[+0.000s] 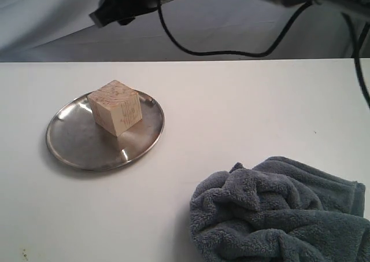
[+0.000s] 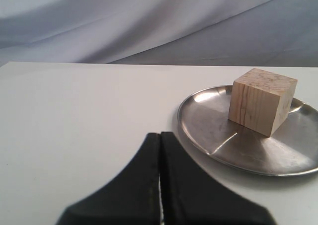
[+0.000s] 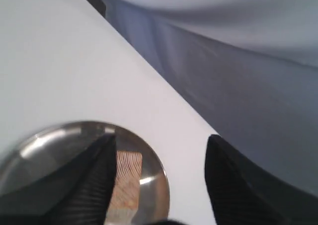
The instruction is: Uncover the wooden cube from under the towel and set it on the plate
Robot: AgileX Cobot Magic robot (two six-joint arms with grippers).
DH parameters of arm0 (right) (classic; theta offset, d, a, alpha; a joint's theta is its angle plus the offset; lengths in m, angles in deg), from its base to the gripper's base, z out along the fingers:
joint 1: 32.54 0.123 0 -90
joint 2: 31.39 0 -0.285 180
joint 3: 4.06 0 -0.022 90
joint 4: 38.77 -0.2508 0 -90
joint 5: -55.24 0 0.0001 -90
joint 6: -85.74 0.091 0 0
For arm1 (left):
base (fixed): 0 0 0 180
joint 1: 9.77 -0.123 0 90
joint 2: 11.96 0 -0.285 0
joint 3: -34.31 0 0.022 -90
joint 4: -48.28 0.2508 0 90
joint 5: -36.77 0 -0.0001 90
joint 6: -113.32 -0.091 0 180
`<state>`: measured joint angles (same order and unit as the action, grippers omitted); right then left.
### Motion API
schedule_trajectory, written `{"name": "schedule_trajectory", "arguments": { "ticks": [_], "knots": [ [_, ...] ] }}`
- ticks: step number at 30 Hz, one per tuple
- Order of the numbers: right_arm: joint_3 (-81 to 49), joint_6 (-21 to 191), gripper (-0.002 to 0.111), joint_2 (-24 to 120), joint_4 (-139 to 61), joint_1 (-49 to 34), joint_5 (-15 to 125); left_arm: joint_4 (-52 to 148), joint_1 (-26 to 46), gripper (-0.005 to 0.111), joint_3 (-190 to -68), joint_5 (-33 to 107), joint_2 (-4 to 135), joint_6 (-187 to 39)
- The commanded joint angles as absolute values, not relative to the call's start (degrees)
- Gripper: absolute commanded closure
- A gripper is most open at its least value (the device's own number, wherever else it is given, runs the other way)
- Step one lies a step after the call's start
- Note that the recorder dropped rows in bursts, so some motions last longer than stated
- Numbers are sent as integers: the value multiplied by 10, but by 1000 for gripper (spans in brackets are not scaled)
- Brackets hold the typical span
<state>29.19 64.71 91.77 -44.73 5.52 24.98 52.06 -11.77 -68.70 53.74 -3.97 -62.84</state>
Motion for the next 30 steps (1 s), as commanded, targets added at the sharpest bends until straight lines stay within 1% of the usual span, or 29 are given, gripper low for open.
{"name": "schedule_trajectory", "arguments": {
  "ticks": [1,5,9,10,11,15,17,23,27,30],
  "knots": [
    [294,643,76,890,-438,21,146,523,-115,107,-685,532,-42,-627],
    [290,629,91,873,-457,-8,75,523,-115,107,-685,532,-42,-627],
    [264,600,102,847,-476,-24,50,523,-115,107,-685,532,-42,-627],
    [252,599,107,838,-474,-29,50,523,-115,107,-685,532,-42,-627],
    [244,596,108,829,-474,-33,52,523,-115,107,-685,532,-42,-627],
    [168,603,108,768,-471,-65,100,523,-115,107,-685,532,-42,-627],
    [111,607,108,725,-473,-84,155,523,-115,107,-685,532,-42,-627],
    [-145,646,108,585,-473,-136,438,523,-115,107,-685,532,-42,-627],
    [-276,646,108,538,-471,-167,567,523,-115,107,-685,532,-42,-627],
    [-324,643,108,525,-469,-180,608,523,-115,107,-685,532,-42,-627]
  ]
}}
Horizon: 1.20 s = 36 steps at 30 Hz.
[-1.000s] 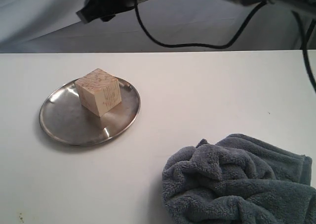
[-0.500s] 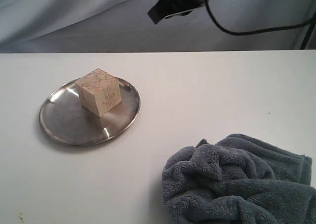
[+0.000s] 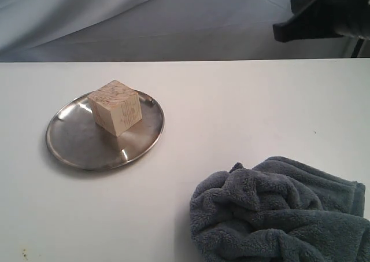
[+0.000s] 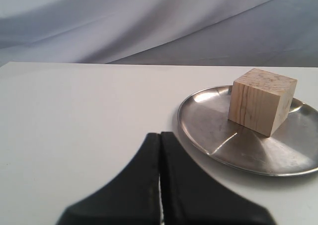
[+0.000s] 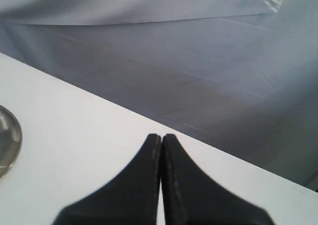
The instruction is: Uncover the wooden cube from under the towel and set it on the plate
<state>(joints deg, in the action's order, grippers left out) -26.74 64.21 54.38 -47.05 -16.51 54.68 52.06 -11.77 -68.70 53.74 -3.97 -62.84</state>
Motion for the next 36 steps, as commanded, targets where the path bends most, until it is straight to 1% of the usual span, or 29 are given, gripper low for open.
{"name": "schedule_trajectory", "arguments": {
  "ticks": [1,5,12,14,18,25,36],
  "knots": [
    [-339,642,108,519,-469,-186,618,523,-115,107,-685,532,-42,-627],
    [-391,648,108,503,-472,-205,649,523,-115,107,-685,532,-42,-627],
    [-482,683,108,459,-504,-206,722,523,-115,107,-685,532,-42,-627],
    [-502,727,108,442,-504,-205,731,523,-115,107,-685,532,-42,-627],
    [-532,749,108,403,-504,-205,730,523,-115,107,-685,532,-42,-627],
    [-539,770,108,353,-504,-205,691,523,-115,107,-685,532,-42,-627],
    [-539,771,108,345,-504,-205,695,523,-115,107,-685,532,-42,-627]
  ]
}}
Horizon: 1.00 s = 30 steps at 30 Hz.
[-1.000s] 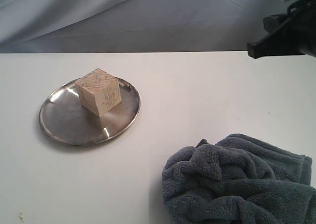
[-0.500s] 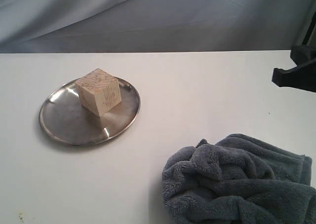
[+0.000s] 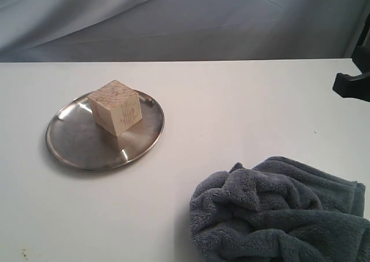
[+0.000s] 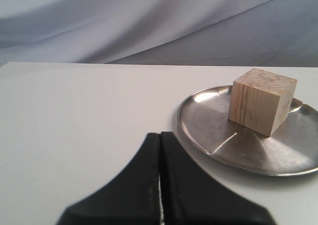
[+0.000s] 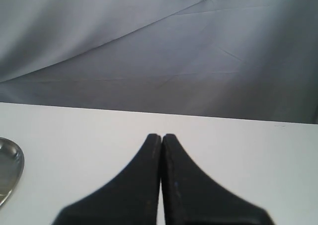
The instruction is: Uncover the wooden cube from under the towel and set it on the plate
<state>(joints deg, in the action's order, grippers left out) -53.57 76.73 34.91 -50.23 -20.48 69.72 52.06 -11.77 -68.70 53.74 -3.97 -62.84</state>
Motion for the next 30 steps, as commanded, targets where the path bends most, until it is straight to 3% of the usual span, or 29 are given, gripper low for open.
{"name": "schedule_trajectory", "arguments": {
  "ticks": [1,15,24,30],
  "knots": [
    [-539,771,108,345,-504,-205,695,523,-115,107,-685,532,-42,-627],
    [-542,720,108,339,-484,-205,651,523,-115,107,-685,532,-42,-627],
    [-542,670,108,179,-481,-213,557,523,-115,107,-685,532,-42,-627],
    [-547,682,108,81,-484,-297,510,523,-115,107,-685,532,-42,-627]
  ]
}}
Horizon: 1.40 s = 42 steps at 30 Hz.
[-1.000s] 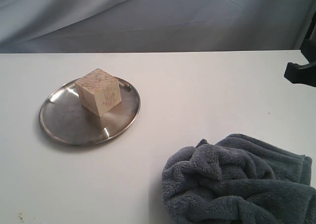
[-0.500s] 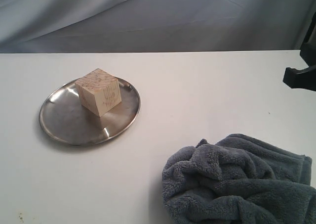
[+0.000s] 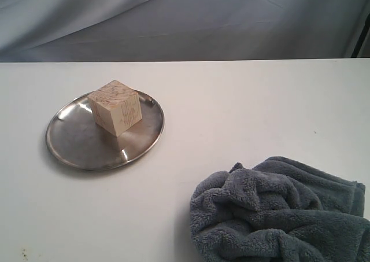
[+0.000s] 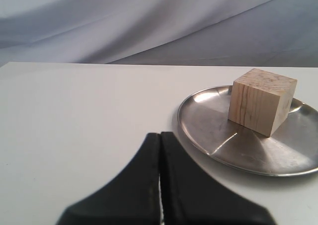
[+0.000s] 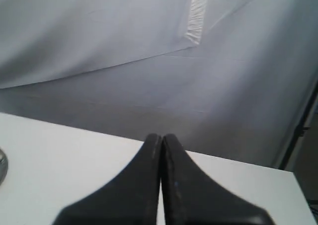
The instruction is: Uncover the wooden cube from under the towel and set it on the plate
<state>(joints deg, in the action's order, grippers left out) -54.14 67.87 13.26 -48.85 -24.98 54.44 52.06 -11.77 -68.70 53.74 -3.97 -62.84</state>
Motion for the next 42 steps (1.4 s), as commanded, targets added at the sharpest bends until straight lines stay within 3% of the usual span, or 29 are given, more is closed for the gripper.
{"name": "schedule_trajectory", "arguments": {
  "ticks": [1,11,17,42],
  "knots": [
    [-553,682,108,69,-484,-312,510,523,-115,107,-685,532,-42,-627],
    [-724,684,108,-73,-567,-446,613,523,-115,107,-685,532,-42,-627],
    [-813,684,108,-127,-571,-445,636,523,-115,107,-685,532,-42,-627],
    [-813,670,108,-159,-542,-443,576,523,-115,107,-685,532,-42,-627]
  ]
}}
